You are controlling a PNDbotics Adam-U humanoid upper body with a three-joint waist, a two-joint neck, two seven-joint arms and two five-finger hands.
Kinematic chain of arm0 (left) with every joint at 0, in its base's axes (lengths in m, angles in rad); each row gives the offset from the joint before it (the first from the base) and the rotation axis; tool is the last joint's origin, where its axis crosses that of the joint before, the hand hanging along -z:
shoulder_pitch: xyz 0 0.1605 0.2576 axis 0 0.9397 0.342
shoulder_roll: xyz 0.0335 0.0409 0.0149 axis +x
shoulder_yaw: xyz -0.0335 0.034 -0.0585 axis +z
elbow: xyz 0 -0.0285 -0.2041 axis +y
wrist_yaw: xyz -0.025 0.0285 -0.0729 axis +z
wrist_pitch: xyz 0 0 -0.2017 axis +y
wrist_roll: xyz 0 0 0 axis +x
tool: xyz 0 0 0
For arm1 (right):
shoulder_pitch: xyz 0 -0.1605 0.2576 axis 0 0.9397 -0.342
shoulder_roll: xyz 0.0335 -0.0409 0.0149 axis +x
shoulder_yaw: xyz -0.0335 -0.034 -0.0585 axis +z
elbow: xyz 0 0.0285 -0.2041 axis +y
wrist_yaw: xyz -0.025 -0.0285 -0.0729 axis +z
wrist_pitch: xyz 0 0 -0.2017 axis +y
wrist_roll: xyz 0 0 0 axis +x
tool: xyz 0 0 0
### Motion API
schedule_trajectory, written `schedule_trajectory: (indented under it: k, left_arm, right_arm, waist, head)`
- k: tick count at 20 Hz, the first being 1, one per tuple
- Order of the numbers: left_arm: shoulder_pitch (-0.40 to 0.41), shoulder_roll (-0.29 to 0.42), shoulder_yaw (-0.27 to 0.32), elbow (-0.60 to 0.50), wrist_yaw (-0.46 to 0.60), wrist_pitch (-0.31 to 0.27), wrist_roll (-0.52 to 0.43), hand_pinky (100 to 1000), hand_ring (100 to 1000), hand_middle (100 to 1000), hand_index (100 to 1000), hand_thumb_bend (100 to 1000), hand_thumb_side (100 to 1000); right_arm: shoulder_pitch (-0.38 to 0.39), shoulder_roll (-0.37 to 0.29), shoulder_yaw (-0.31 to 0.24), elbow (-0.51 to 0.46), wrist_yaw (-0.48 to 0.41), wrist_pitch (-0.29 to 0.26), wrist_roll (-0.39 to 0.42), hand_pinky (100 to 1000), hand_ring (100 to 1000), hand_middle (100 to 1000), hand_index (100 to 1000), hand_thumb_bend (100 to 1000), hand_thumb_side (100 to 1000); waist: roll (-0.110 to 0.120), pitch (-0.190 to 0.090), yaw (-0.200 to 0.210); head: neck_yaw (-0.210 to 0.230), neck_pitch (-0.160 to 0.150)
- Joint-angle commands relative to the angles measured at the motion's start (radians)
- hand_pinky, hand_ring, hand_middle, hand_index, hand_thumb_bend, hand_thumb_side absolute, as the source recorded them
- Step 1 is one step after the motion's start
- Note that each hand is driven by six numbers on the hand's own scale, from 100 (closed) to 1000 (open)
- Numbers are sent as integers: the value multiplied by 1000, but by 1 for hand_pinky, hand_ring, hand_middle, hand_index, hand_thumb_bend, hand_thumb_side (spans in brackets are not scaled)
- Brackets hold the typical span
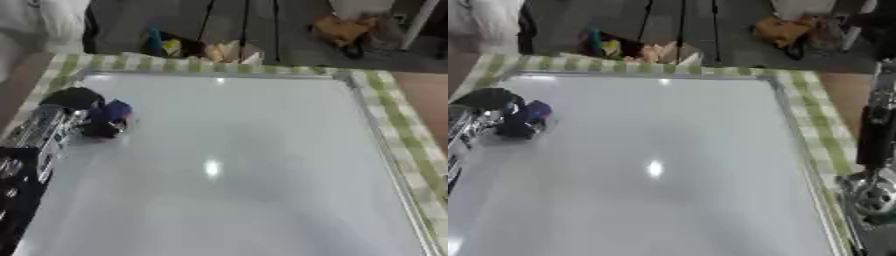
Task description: Wipe the whiteboard clean with a brush.
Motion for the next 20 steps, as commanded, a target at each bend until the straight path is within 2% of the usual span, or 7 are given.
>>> schedule_trajectory:
  k: [1,11,20]
  left_arm:
    - [3,-12,-33,-15,1,-23,-12,250,443,412,632,100,751]
    - [-1,-37,-64,-16,-58,-50,-13,258,446,413,634,100,743]
    - [-4,-44,-86,-20,-37,-86,-26,252,441,407,628,100,752]
  right_arm:
    - [-13,-11,-8,-13,-4,0,-4,845,921,657,857,100,1000]
    - [-13,-10,-6,-13,-4,-2,-5,845,921,657,857,100,1000]
    - [-14,-11,-7,-13,-3,-2,-6,844,921,658,857,100,1000]
  waist:
    - [2,-20,-3]
    - [5,-17,-5]
    - [7,-19,-4]
  head:
    - [2,-9]
    - [5,-7]
    - [7,-7]
